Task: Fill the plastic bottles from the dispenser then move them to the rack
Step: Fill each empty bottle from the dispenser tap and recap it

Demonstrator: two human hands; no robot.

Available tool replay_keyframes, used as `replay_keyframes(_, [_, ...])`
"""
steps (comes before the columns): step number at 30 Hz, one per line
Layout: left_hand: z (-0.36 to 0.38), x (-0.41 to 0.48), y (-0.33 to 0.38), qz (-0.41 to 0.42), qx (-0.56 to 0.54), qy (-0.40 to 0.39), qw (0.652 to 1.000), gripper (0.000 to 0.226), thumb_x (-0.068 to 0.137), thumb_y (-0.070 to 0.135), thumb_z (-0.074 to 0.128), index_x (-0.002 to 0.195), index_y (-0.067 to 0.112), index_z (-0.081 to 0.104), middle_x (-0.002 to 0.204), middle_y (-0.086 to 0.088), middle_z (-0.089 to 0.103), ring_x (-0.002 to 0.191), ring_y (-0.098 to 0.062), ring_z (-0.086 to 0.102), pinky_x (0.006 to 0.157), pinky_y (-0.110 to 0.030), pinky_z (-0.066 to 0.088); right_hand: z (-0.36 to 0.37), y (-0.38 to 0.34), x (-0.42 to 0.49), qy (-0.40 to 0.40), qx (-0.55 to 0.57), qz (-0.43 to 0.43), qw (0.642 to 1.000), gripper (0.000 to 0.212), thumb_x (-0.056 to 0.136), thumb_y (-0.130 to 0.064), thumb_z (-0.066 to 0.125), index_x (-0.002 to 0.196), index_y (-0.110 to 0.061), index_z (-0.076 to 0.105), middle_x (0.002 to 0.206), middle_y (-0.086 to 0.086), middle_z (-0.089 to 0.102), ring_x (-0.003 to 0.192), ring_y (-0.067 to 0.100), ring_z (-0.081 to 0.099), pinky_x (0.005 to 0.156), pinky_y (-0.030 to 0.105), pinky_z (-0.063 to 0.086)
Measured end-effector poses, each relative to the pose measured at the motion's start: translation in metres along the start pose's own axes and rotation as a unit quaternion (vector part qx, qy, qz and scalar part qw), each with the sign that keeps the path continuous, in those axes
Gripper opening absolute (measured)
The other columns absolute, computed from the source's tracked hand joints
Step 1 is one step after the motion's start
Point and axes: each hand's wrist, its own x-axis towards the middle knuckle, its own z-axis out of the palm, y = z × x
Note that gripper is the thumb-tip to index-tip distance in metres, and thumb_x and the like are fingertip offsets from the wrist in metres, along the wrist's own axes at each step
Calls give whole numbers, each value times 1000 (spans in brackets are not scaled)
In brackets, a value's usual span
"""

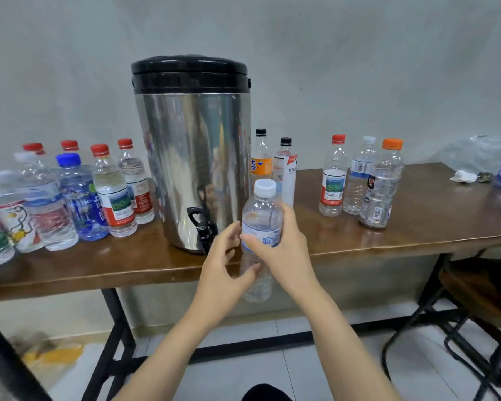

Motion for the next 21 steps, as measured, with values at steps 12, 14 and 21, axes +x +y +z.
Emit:
replay_keyframes(12, [-96, 14, 72, -43, 20, -108, 993, 41, 99, 27, 45, 136, 14, 56, 131, 6, 65, 123, -6, 58, 103, -28, 48, 71, -11, -48, -58, 12, -22, 998, 85, 70, -35, 87, 141, -40, 41, 131, -22, 57, 115, -4, 56, 96, 23, 49])
replay_keyframes(14, [-108, 10, 67, -69, -23, -123, 990, 44, 94, 29, 48, 134, 13, 56, 129, 2, 66, 123, -12, 59, 102, -29, 48, 76, -12, -55, -65, 32, -15, 997, 85, 71, -32, 87, 141, -43, 40, 130, -23, 58, 116, -3, 56, 98, 26, 50])
replay_keyframes(21, [-110, -6, 50, -86, -57, -4, 995, 20, 85, 13, 67, 99, 25, 75, 108, -6, 73, 94, -13, 68, 77, -23, 53, 98, -7, -73, -56, -11, 0, 998, 83, 71, -38, 86, 140, -45, 39, 129, -21, 59, 113, 2, 59, 93, 35, 52])
